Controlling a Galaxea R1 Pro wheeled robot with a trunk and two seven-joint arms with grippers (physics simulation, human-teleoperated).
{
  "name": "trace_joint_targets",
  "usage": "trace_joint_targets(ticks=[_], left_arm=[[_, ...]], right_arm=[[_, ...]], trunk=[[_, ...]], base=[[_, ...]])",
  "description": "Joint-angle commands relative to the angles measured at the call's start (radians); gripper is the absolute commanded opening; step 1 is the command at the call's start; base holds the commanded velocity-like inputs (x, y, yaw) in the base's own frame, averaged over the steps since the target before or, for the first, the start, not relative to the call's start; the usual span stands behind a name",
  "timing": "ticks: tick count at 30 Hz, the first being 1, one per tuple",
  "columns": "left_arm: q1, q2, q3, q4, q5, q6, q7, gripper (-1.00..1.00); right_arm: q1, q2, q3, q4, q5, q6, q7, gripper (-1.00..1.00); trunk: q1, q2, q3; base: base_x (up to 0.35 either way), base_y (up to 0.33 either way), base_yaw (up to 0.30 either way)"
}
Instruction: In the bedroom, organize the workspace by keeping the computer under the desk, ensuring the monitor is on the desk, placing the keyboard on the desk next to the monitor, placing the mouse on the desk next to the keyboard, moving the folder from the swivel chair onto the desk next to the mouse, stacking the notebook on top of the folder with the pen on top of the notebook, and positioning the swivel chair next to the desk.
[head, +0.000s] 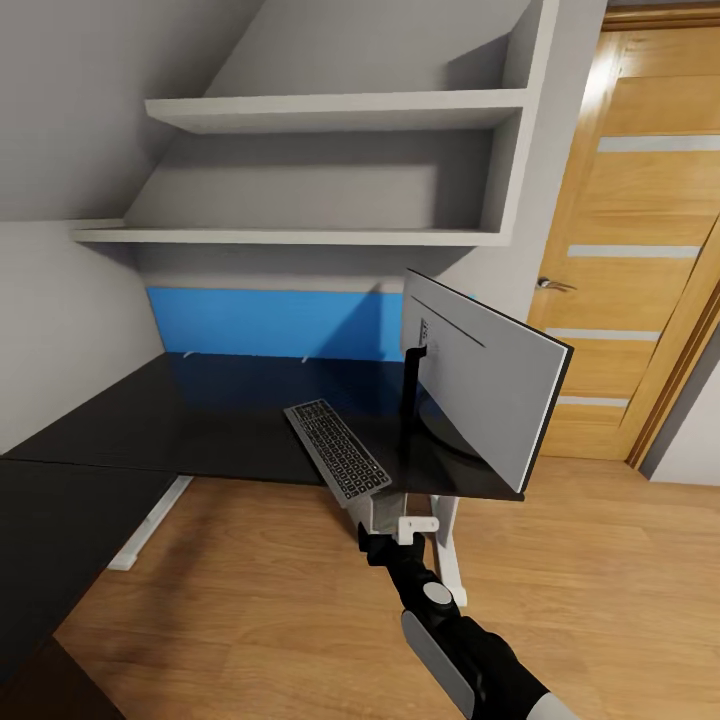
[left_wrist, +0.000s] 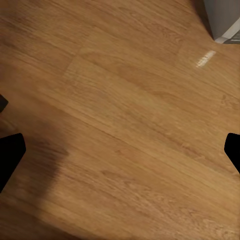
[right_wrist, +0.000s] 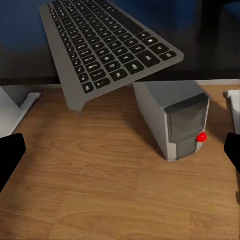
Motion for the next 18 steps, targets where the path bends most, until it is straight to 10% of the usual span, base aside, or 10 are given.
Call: trace_joint_targets(ticks=[1,18], left_arm=[[0.0,-0.001,0.001,0.0,0.006,-0.002,0.0,1.0],[0.0,0.0,0.001,0.0,0.005,-0.004,0.0,1.0]], right_arm=[[-0.001,-0.001,0.003,-0.001,-0.006,0.001,-0.007,1.0],[-0.001,-0.002,0.003,-0.001,-0.004,0.001,-0.007,1.0]], trunk=[[0.0,-0.001,-0.001],[0.0,-0.001,-0.001]], base=[[0.0,0.0,0.0],[0.0,0.0,0.0]])
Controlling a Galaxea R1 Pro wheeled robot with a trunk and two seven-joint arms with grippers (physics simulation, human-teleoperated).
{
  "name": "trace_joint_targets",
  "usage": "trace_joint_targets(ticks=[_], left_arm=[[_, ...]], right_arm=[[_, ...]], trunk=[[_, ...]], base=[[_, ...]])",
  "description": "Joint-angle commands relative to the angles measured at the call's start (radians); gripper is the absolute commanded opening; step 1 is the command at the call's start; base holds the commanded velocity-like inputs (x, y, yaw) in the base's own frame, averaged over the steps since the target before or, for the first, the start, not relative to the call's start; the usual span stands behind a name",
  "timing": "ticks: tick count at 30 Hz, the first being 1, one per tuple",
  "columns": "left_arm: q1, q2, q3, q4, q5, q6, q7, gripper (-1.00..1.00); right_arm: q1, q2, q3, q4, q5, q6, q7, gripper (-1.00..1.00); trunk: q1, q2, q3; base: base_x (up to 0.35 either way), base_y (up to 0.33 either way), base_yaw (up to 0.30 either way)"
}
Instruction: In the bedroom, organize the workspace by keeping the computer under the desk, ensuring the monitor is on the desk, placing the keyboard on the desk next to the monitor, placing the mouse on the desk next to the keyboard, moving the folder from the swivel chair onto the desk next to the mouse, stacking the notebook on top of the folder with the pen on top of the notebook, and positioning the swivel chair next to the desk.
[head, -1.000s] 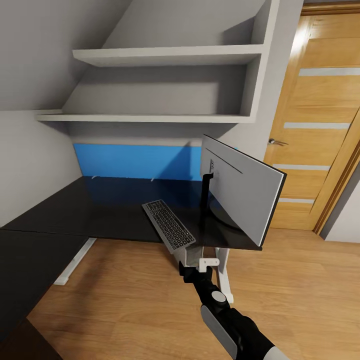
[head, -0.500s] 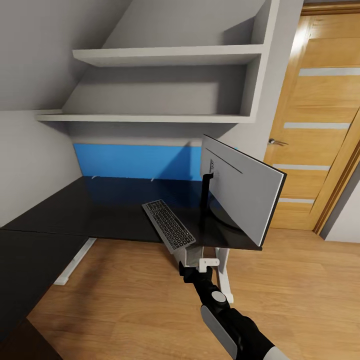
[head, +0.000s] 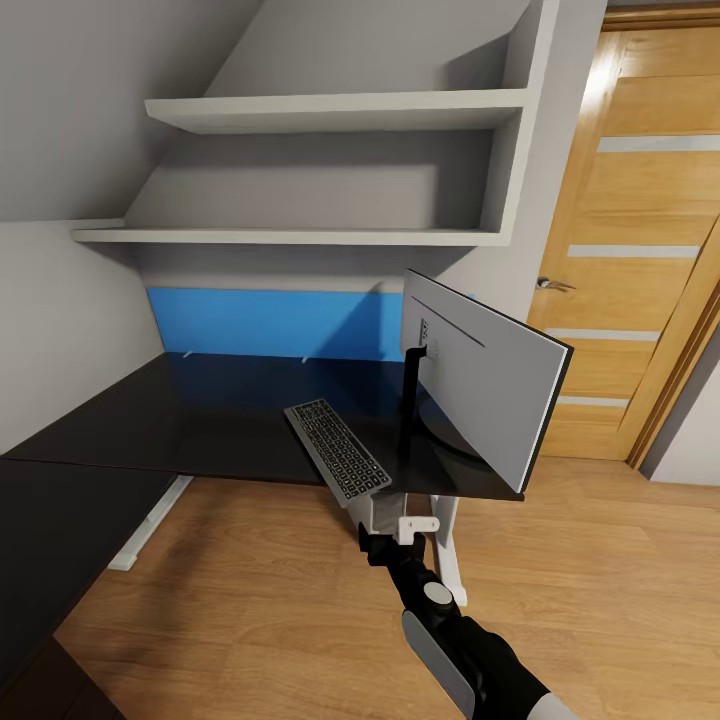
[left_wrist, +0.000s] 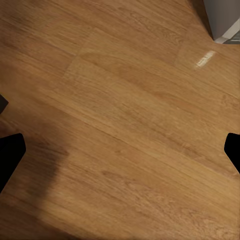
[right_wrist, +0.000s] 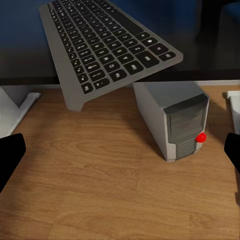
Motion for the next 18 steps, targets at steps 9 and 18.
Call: trace_joint_targets(ticks=[9,18], left_arm=[[0.0,-0.001,0.001,0.0,0.006,-0.002,0.0,1.0],[0.0,-0.001,0.001,0.0,0.007,-0.002,-0.002,1.0]], right_arm=[[-0.001,-0.001,0.003,-0.002,-0.004,0.001,-0.009,1.0],[-0.001,-0.001,0.003,-0.008,-0.005,0.001,-0.011,1.0]], trunk=[[0.0,-0.001,-0.001],[0.0,-0.001,-0.001]], base=[[0.0,0.0,0.0],[0.0,0.0,0.0]])
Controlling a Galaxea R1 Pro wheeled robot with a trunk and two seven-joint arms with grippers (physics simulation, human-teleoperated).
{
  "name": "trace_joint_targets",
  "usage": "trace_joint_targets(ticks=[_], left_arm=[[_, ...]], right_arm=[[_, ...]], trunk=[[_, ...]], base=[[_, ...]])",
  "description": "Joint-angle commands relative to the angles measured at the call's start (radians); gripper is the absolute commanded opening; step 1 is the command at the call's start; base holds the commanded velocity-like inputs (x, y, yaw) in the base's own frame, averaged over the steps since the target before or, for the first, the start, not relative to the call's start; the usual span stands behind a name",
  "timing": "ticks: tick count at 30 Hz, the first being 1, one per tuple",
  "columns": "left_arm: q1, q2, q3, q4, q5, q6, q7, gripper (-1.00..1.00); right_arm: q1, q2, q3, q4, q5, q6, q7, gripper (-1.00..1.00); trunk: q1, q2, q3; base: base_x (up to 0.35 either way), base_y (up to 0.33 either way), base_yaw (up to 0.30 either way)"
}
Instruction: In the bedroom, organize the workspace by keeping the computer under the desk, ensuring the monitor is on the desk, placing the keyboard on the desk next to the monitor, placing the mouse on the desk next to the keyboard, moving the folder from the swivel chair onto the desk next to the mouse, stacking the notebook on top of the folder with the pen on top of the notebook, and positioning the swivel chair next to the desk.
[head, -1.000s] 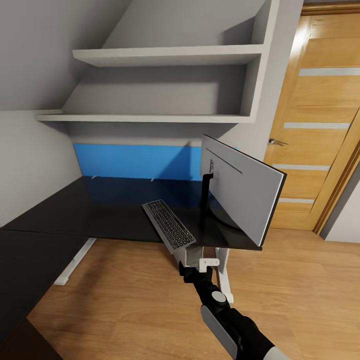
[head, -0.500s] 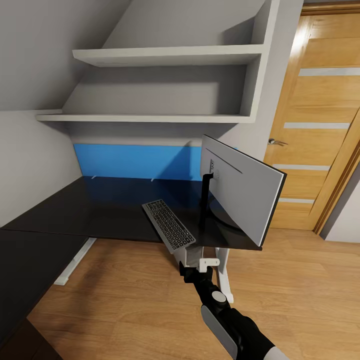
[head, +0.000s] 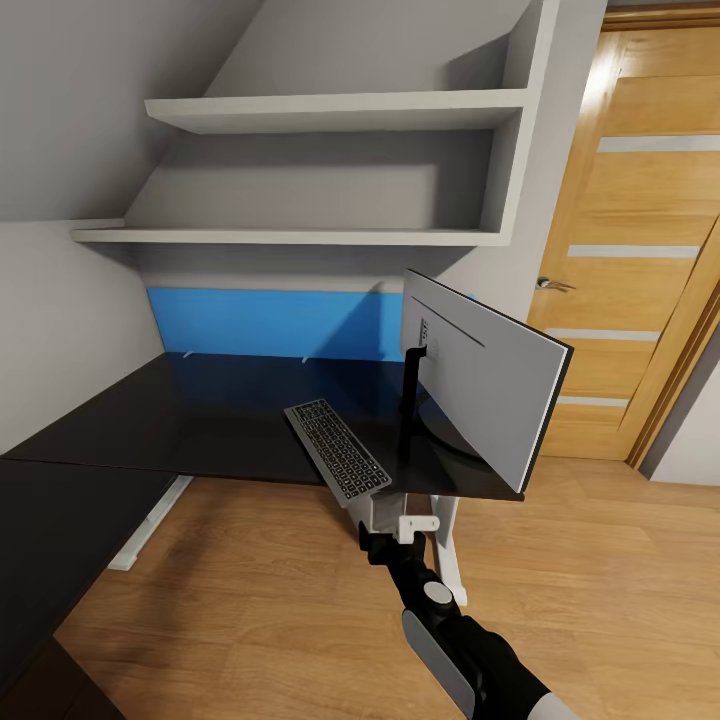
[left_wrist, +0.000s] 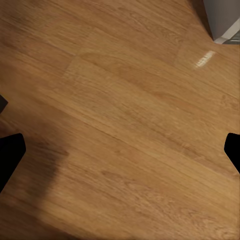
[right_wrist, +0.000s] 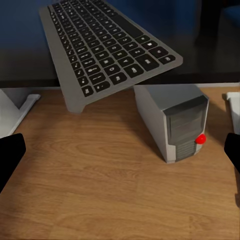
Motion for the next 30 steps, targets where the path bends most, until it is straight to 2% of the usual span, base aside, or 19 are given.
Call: trace_joint_targets(ticks=[1,6,30], left_arm=[[0.0,-0.001,0.001,0.0,0.006,-0.002,0.0,1.0],[0.0,-0.002,0.001,0.0,0.007,-0.002,0.0,1.0],[0.0,-0.002,0.003,0.0,0.008,0.001,0.001,1.0]], right_arm=[[-0.001,-0.003,0.003,-0.004,-0.007,0.002,-0.007,1.0],[-0.001,-0.009,0.004,-0.009,-0.008,0.003,-0.007,1.0],[-0.001,-0.013,0.005,-0.02,-0.008,0.003,-0.008,1.0]], trunk=[[0.0,-0.001,-0.001],[0.0,-0.001,-0.001],[-0.092,0.167,0.074]], base=[[0.0,0.0,0.0],[0.0,0.0,0.0],[0.0,0.0,0.0]])
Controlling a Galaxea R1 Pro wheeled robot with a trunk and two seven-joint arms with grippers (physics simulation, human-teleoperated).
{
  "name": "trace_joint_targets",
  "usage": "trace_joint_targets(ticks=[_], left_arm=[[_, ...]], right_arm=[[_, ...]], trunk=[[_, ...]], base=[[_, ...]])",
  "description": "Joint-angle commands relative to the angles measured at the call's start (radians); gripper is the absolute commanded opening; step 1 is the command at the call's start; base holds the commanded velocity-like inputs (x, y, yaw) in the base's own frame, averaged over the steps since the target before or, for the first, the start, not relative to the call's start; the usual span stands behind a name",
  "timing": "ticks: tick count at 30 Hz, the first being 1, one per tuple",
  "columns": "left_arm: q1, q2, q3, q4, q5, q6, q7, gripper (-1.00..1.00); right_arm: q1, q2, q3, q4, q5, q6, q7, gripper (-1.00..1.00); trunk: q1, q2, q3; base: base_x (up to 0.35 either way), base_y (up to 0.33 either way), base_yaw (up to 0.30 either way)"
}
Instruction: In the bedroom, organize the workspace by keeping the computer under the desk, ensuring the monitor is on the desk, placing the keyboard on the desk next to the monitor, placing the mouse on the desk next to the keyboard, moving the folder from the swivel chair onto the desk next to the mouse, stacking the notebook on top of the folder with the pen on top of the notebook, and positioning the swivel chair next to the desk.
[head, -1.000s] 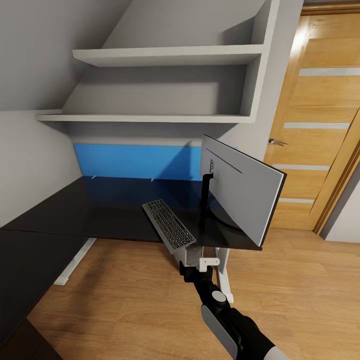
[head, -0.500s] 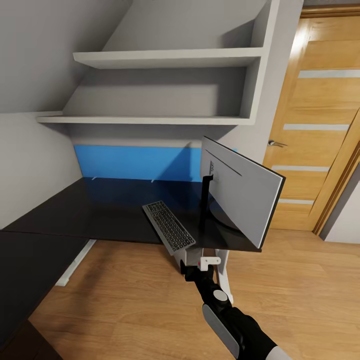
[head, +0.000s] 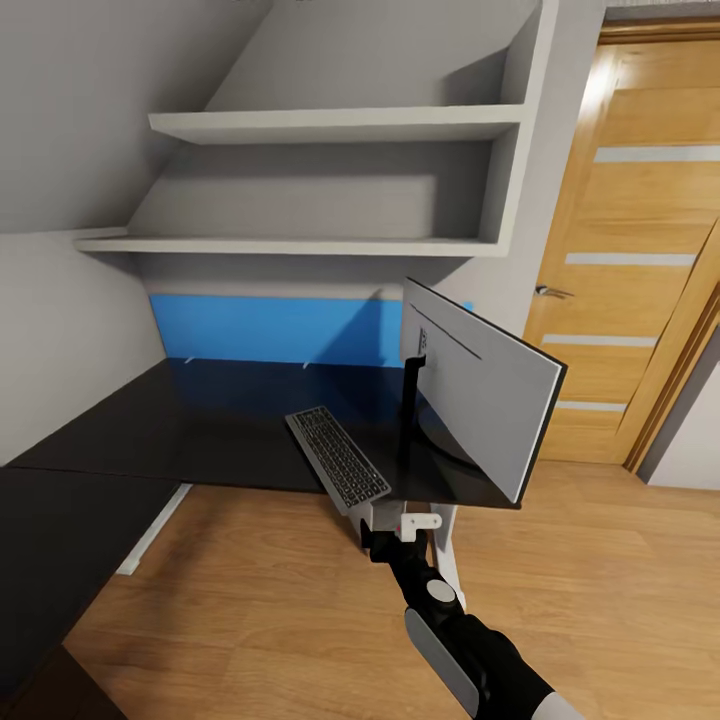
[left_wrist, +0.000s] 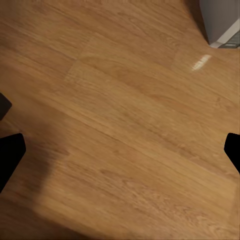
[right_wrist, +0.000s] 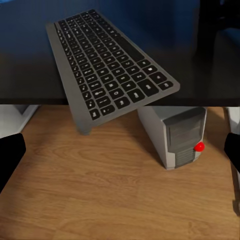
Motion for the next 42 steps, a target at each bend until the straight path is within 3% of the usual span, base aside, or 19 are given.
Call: trace_joint_targets(ticks=[1,18,42], left_arm=[[0.0,-0.001,0.001,0.0,0.006,-0.002,0.0,1.0],[0.0,-0.001,0.001,0.0,0.006,0.0,0.002,1.0],[0.0,-0.001,0.0,0.0,0.005,-0.003,0.0,1.0]], right_arm=[[-0.001,0.0,0.003,-0.001,-0.006,0.001,-0.007,1.0],[-0.001,0.003,0.004,0.001,-0.007,0.0,-0.012,1.0],[-0.001,0.002,0.005,0.002,-0.011,0.0,-0.002,1.0]], trunk=[[-0.004,0.007,0.002],[-0.069,0.126,0.055],[-0.069,0.126,0.055]], base=[[0.0,0.0,0.0],[0.0,0.0,0.0],[0.047,0.0,0.0]])
